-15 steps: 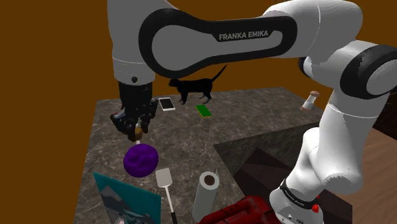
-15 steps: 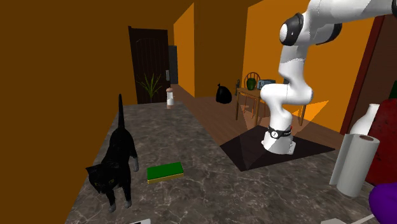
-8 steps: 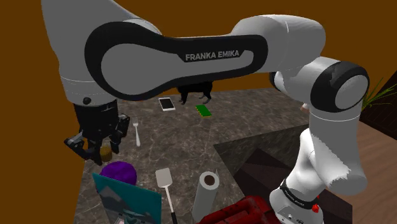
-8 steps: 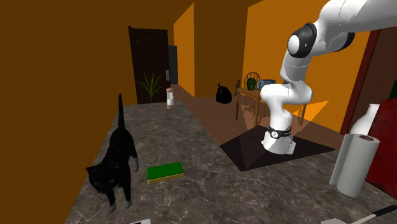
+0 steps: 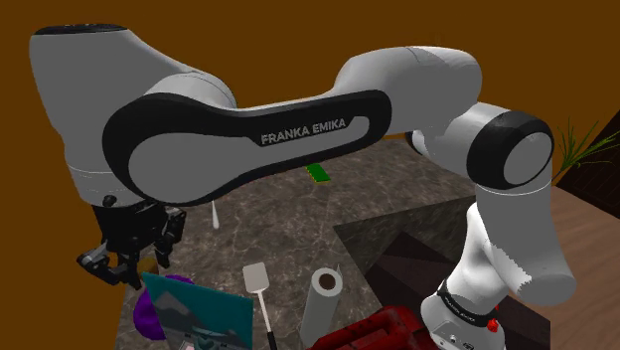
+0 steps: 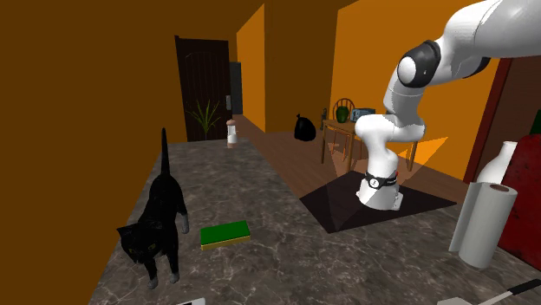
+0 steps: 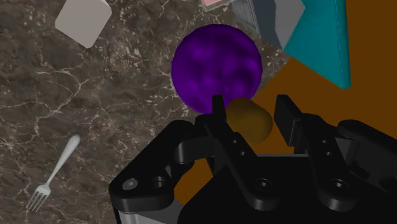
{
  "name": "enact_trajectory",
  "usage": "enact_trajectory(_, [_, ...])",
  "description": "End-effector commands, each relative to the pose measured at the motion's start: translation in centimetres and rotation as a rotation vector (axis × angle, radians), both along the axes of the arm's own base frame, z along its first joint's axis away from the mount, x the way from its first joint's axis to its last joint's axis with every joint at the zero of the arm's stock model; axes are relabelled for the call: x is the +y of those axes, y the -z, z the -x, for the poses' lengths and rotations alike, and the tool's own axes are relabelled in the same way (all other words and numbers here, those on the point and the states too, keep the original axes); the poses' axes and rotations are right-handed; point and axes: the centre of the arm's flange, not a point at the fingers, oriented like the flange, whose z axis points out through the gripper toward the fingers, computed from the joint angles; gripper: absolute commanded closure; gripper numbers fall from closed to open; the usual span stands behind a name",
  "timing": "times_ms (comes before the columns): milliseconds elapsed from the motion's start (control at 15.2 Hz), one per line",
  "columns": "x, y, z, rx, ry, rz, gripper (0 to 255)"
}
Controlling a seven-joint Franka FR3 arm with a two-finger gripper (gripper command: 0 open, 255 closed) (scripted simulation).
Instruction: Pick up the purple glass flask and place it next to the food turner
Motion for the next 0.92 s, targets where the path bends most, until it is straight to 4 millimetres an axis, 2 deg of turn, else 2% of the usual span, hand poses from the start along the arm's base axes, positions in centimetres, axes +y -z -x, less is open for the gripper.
enact_trajectory(0, [0.0, 1.0, 0.1, -0.001, 0.0, -0.001, 255])
enact_trajectory(396, [0.0, 4.0, 0.1, -0.001, 0.0, -0.001, 255])
enact_trajectory(858, [0.0, 4.0, 0.1, -0.001, 0.0, -0.001, 255])
